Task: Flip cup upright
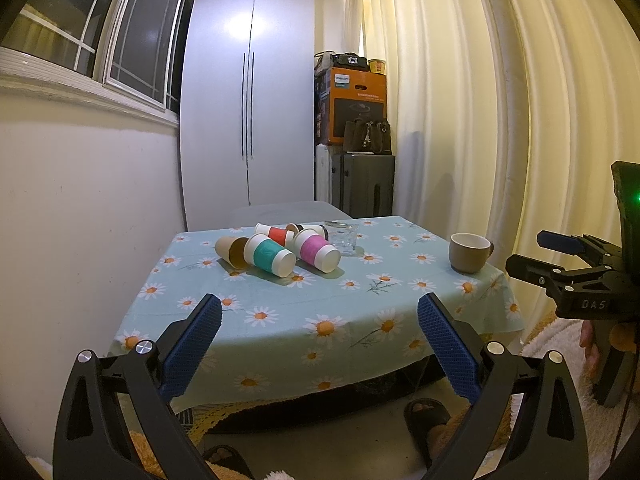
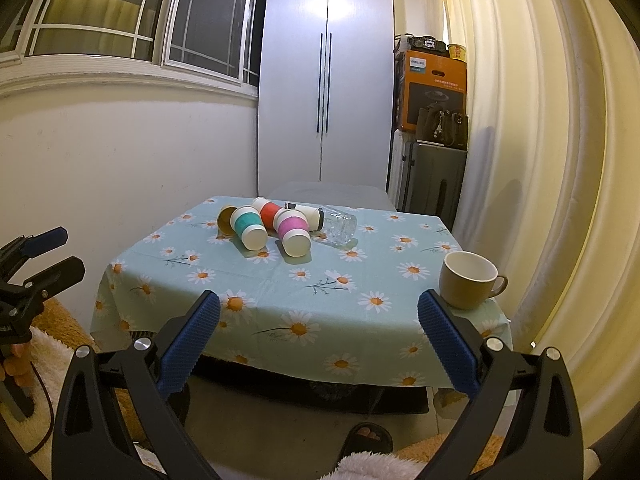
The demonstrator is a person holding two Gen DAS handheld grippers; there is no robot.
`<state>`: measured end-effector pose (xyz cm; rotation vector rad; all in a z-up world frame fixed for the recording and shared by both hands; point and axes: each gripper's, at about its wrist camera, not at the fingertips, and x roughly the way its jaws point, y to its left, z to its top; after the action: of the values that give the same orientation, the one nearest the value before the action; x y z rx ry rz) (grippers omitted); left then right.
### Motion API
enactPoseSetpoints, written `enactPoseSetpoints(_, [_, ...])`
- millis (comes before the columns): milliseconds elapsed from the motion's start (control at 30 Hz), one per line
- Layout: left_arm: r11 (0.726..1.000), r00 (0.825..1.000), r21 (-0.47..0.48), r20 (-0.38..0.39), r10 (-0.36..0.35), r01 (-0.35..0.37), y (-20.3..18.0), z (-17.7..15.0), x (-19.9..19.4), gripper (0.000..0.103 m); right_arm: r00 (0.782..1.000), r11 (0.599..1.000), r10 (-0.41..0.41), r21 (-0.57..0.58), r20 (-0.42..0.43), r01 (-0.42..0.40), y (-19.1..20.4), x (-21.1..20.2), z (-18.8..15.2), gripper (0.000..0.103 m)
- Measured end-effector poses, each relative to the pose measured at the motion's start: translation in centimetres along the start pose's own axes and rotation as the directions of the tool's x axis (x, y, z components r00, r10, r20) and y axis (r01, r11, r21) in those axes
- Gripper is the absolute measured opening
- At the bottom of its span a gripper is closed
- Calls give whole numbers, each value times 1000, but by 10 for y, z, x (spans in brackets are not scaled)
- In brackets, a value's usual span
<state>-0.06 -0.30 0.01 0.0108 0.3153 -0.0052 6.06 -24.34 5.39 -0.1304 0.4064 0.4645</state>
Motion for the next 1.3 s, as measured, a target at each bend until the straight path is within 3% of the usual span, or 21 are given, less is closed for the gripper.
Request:
enactPoseSetpoints(267, [999,1000,-39,24,-16,17,-1,3,-8,96,1000,1000,11,29,-29,-10,0,0,3,98])
enactPoseSetpoints(500, [989,997,-139,-48,-57,50,15,19,10,96,983,994,56,99,-176,-39,-12,25,8,98])
enactPoseSetpoints(667, [962,986,-261,-127,-112,76,43,40,40,96,961,989,104,125,-255,-74,-18,52,19,98])
enactPoseSetpoints(800, [936,961,-348,-236,-143,53,64,59,86,96,946,990,117,111,-303,-87,-19,90,36,98])
enactPoseSetpoints(867, [914,935,-405,-320,-152,10,79,67,120,96,936,990,125,102,-329,-96,-18,111,44,98])
enactPoseSetpoints(1033, [858,893,-511,-409,-190,-51,108,77,185,96,908,987,160,93,-388,-134,-15,165,59,98])
enactPoseSetpoints(1200, [804,831,-576,-513,-216,-147,132,83,259,96,882,982,188,81,-431,-170,-10,215,72,98])
enactPoseSetpoints(1300, [780,806,-598,-546,-229,-184,138,84,297,96,870,979,201,69,-451,-191,-7,240,78,98])
